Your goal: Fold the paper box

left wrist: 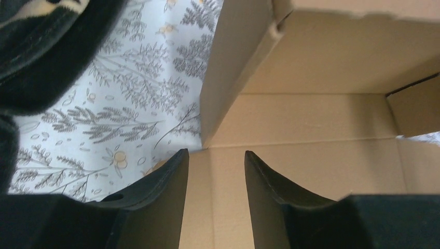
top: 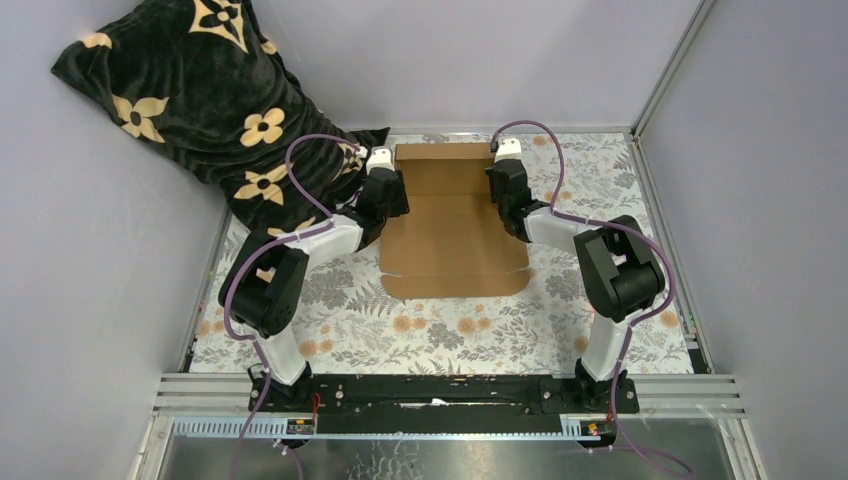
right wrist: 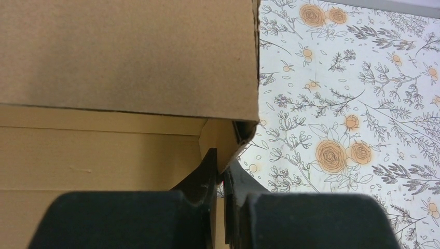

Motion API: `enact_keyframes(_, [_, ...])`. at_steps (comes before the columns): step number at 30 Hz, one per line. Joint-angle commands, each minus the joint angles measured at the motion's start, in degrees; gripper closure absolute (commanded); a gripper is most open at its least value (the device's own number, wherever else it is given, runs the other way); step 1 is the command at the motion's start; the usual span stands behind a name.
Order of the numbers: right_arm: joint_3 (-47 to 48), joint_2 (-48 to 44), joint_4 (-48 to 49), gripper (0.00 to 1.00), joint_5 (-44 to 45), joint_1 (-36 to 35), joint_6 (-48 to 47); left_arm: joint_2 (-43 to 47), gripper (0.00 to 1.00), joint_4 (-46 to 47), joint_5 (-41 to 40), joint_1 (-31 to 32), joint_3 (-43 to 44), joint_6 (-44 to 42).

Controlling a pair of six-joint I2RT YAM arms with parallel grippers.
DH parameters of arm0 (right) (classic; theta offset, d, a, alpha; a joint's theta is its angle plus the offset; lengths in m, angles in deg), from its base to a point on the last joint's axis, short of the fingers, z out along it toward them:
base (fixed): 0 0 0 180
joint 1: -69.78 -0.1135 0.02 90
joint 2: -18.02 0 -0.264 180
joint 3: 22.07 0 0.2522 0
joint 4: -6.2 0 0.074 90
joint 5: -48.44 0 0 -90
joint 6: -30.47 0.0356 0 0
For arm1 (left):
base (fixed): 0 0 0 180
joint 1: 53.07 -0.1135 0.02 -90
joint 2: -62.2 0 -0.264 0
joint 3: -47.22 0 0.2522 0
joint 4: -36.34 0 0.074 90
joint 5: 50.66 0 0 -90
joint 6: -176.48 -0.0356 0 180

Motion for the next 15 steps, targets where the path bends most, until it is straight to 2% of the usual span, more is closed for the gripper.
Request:
enact_keyframes(1, [0.46,-0.21,-3.90,0.98,-2.37,0.12,-2.32,-0.84,0.49,11.92,-0.54,-0.38,-1.64,-1.91])
enact_keyframes(6, [0.67,-0.77,-4.78,0.98,-3.28,0.12,-2.39,-1.96,0.49,17.73,-3.57,-0.26,-3.14,-0.79])
enact_keyframes(12, [1.32,-1.35,-5.78,0.98,-4.26,0.12,-1.96,-4.53,0.53,18.55,-7.70,0.25,-1.87,-1.16])
enact_keyframes(15, [1.57,-0.77,-5.28,0.95,-4.65,0.12,-1.64,-5.38,0.55,19.02,-7.80,0.29,-1.33,-1.52])
